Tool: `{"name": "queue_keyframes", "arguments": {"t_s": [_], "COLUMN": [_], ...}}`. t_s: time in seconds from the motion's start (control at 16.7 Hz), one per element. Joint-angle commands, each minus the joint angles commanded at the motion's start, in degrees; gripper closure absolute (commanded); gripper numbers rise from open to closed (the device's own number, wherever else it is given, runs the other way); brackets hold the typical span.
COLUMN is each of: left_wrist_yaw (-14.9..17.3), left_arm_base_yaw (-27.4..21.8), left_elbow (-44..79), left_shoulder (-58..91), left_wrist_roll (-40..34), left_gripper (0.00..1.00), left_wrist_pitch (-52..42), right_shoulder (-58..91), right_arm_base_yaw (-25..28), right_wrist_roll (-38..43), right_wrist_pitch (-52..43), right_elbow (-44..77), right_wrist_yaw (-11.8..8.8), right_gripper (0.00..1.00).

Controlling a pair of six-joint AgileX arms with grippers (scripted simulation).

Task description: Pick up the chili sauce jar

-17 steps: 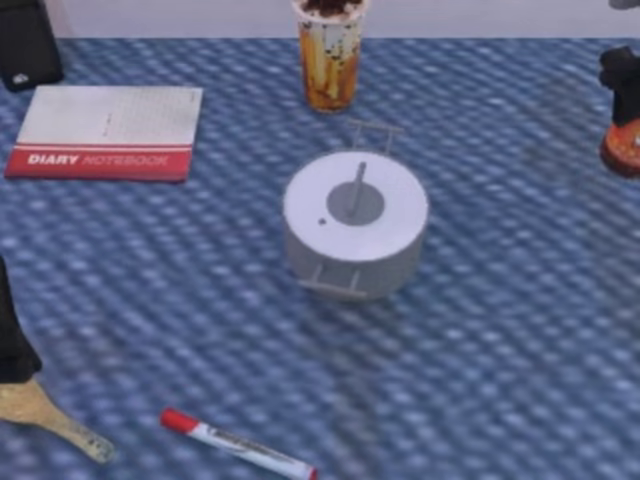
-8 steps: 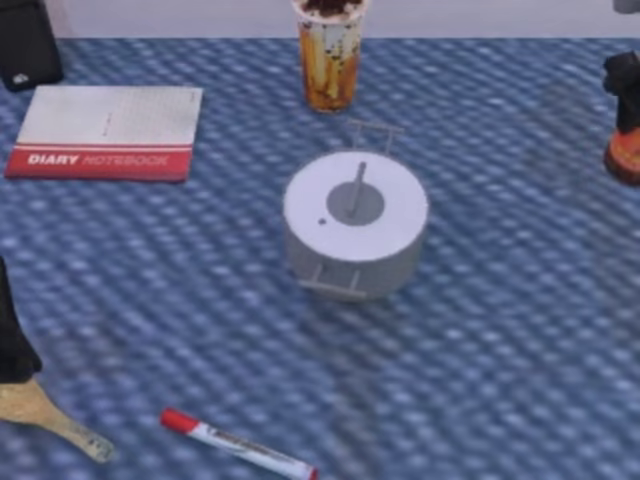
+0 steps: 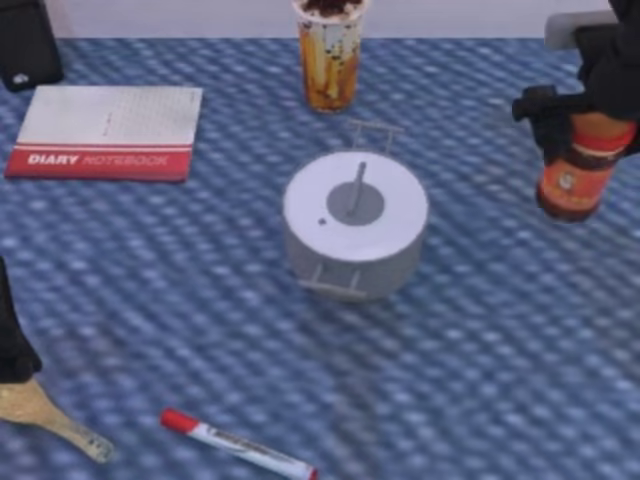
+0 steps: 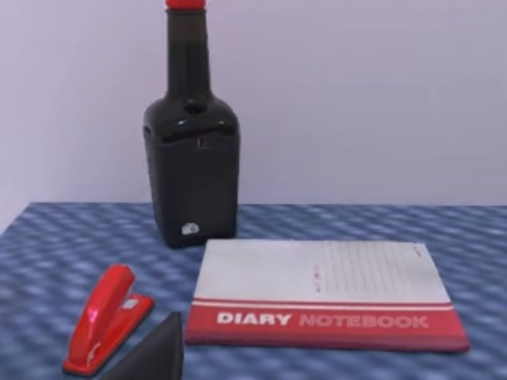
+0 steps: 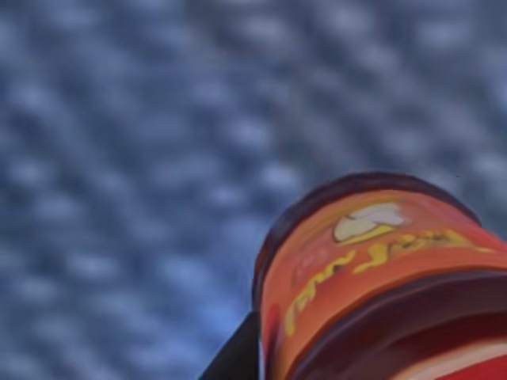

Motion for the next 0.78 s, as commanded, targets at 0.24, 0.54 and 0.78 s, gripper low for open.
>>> {"name": "queue_keyframes", "arguments": {"t_s": [0.24,0.54,0.78], "left_wrist_yaw": [0.00,0.00,0.00], "left_arm_base_yaw": [0.00,0.00,0.00], "left_elbow": [0.00,0.00,0.00], "left_shoulder": [0.00,0.00,0.00], "left_wrist_roll": [0.00,0.00,0.00], "left_gripper": [0.00,0.00,0.00], "left_wrist_pitch": [0.00,0.00,0.00], "right_shoulder": [-0.53,-0.44,0.65], "right_arm_base_yaw": [4.45,4.89,4.94], "right_wrist_roll": [9.52,10.79,10.74], "right_wrist_pitch": [3.59,4.07,8.05], "right_elbow": [-3.98,-4.45,-7.10], "right_wrist_yaw": [1.88,2.02,2.08], "right_gripper": [1.00,1.00,1.00]}}
